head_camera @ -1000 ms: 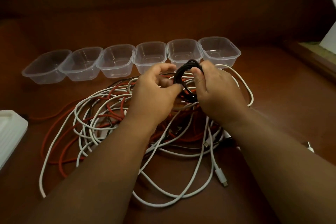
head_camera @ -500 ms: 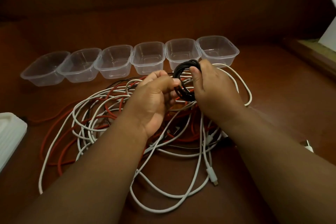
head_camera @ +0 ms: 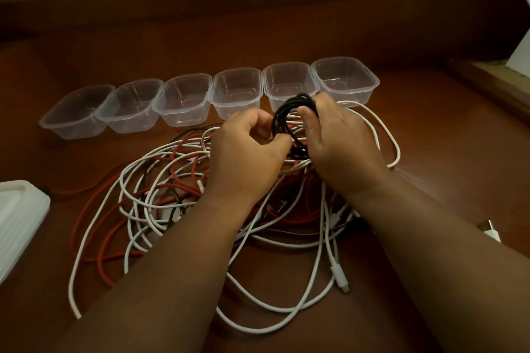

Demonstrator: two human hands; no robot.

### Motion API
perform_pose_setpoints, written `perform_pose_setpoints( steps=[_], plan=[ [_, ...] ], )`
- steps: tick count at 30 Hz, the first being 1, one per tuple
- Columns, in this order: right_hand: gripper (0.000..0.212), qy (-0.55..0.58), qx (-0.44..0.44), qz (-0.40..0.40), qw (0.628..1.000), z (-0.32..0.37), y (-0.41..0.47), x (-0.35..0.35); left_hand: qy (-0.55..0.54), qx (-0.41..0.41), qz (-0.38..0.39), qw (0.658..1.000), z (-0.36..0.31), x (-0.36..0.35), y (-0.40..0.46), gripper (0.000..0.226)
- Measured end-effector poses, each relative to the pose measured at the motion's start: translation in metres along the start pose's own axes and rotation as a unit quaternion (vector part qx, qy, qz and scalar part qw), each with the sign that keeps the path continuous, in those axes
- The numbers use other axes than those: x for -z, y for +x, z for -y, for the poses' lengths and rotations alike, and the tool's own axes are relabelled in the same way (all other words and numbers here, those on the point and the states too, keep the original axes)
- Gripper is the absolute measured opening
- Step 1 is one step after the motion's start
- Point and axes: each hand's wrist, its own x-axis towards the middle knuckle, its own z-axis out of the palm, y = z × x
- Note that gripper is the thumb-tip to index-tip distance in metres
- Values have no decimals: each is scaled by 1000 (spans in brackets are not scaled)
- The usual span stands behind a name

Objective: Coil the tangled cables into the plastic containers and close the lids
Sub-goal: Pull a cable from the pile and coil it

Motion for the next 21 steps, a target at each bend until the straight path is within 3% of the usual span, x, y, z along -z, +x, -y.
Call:
perform_pose_setpoints(
  steps=[6,11,16,18,21],
  plan=[
    [35,-40,4,-20,999,-4,0,3,-13,-9,36,999,-2,5,-2,23],
    [33,-50,-24,-38,998,-5,2,7,-109,84,42,990,-1,9,4,21],
    [25,20,-56,-8,998,-2,1,9,-373,216,87,898,-6,13,9,19],
    [27,71,-70,10,995,1,1,8,-424,238,104,867,-6,15,10,23],
    [31,128,-86,6,988,6,1,11,-432,232,138,861,-6,19,10,25]
  ],
)
